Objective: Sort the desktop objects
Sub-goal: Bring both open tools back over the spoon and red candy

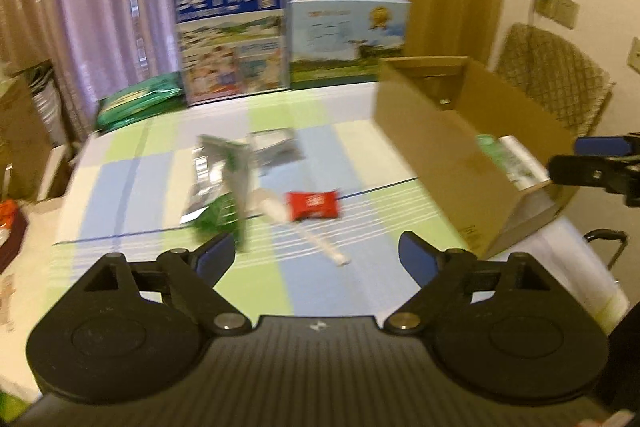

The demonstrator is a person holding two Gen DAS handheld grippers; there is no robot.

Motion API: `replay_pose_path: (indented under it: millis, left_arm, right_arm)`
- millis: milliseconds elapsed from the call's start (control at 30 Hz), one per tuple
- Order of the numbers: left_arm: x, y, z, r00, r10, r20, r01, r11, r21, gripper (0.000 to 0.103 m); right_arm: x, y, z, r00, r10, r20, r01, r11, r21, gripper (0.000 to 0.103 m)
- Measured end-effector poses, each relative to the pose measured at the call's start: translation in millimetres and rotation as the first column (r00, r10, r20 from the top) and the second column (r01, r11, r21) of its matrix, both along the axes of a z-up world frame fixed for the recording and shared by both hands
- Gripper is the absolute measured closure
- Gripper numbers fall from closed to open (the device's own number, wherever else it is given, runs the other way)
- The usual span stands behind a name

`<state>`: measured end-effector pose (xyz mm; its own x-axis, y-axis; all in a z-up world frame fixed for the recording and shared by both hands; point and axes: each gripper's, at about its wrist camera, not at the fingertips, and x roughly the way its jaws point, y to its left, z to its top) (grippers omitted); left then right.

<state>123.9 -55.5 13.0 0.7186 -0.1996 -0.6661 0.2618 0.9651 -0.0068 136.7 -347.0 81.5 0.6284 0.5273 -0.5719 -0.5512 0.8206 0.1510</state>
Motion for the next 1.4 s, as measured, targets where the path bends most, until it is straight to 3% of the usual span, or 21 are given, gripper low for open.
replay_pose_path:
  millis: [267, 533, 833, 900, 1000, 1167, 1400]
  left_arm:
    - [-7, 55, -2, 0.996, 0.086, -0.007, -0.086, 0.996, 0.014, 0.015]
    - [-1, 71, -19, 0.993, 0.113, -0.028, -0.113, 0.994, 0.001, 0.014]
    - [33, 75, -53, 0.99, 0.128, -0.061, -0.13, 0.991, -0.016, 0.014]
    - [42, 75, -63, 0.988, 0.14, -0.067, -0.142, 0.99, -0.025, 0.014]
    - [58, 76, -80, 0.985, 0.154, -0.075, -0.157, 0.987, -0.041, 0.014]
    - [80, 67, -94, 0.99, 0.13, -0.054, -0.13, 0.991, -0.007, 0.014]
    - [98, 76, -101, 0.985, 0.147, -0.089, -0.157, 0.981, -0.112, 0.015]
  right_arm:
    - [-15, 41, -15, 0.997, 0.072, -0.033, -0.072, 0.997, -0.003, 0.02]
    - [-19, 63, -45, 0.991, 0.114, -0.072, -0.118, 0.992, -0.044, 0.02]
    - [7, 89, -93, 0.985, 0.132, -0.11, -0.14, 0.988, -0.067, 0.02]
    - [15, 97, -105, 0.983, 0.145, -0.112, -0.154, 0.985, -0.076, 0.023]
    - [29, 108, -122, 0.979, 0.161, -0.127, -0.173, 0.981, -0.09, 0.036]
    - [56, 121, -144, 0.977, 0.167, -0.131, -0.18, 0.978, -0.1, 0.05]
    - [80, 136, -170, 0.972, 0.194, -0.134, -0.209, 0.972, -0.11, 0.058]
